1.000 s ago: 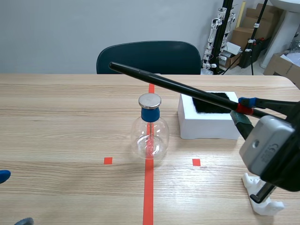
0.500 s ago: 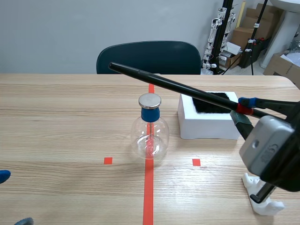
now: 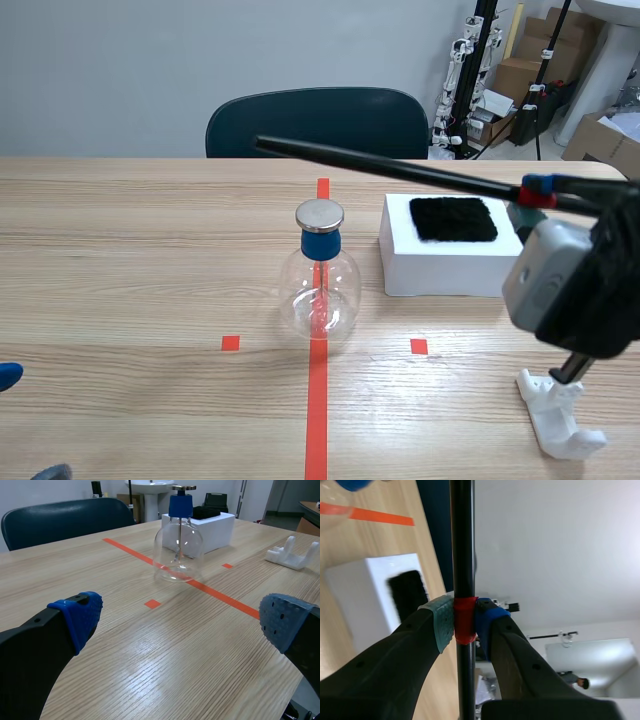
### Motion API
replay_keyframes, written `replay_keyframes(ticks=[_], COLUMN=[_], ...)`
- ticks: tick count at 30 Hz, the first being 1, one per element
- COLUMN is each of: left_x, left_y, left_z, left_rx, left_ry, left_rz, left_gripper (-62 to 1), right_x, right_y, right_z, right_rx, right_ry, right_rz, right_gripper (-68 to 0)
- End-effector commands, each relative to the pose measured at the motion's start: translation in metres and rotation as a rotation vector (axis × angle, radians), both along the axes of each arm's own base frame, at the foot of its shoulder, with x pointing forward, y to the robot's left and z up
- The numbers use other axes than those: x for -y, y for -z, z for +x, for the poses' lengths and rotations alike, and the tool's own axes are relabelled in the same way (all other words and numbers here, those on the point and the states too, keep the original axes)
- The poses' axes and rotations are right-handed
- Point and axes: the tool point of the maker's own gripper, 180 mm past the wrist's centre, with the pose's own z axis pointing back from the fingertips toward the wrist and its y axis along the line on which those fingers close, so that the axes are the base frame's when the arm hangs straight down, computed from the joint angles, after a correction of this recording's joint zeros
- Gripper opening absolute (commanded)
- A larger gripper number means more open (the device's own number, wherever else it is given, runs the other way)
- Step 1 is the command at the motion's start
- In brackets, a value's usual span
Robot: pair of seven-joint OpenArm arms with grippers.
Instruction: Do the electroscope experiment. rub the rod on the fur
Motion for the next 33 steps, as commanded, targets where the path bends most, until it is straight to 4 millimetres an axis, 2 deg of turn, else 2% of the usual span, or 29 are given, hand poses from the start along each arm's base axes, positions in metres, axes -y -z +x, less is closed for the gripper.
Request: replay_keyframes(ticks=[1,12,18,23,33], left_x=[-0.002,-0.002,-0.002,-0.002,-0.002], left_y=[-0.007,-0.007,-0.007,-0.007,-0.007], left_z=[0.002,0.002,0.002,0.002,0.002], left_rx=[0.024,0.024,0.024,0.024,0.024], left_ry=[-0.004,-0.004,-0.004,-0.004,-0.004], left_rz=[-0.016,-0.016,-0.016,-0.016,-0.016], left_gripper=[1.4,1.4,1.4,1.4,1.4], right_x=[0.006,0.059,0.102,0.126,0.132], right_y=[-0.018,-0.064,-0.048,-0.043,-0.015], right_z=[0.013,0.073,0.1,0.113,0.121], right_rx=[0.064,0.191,0.114,0.127,0.139], right_ry=[0.001,0.113,0.127,0.161,0.253], right_rz=[-0.036,-0.304,-0.493,-0.594,-0.746], right_gripper=[-65.3,-65.3,-65.3,-65.3,-65.3])
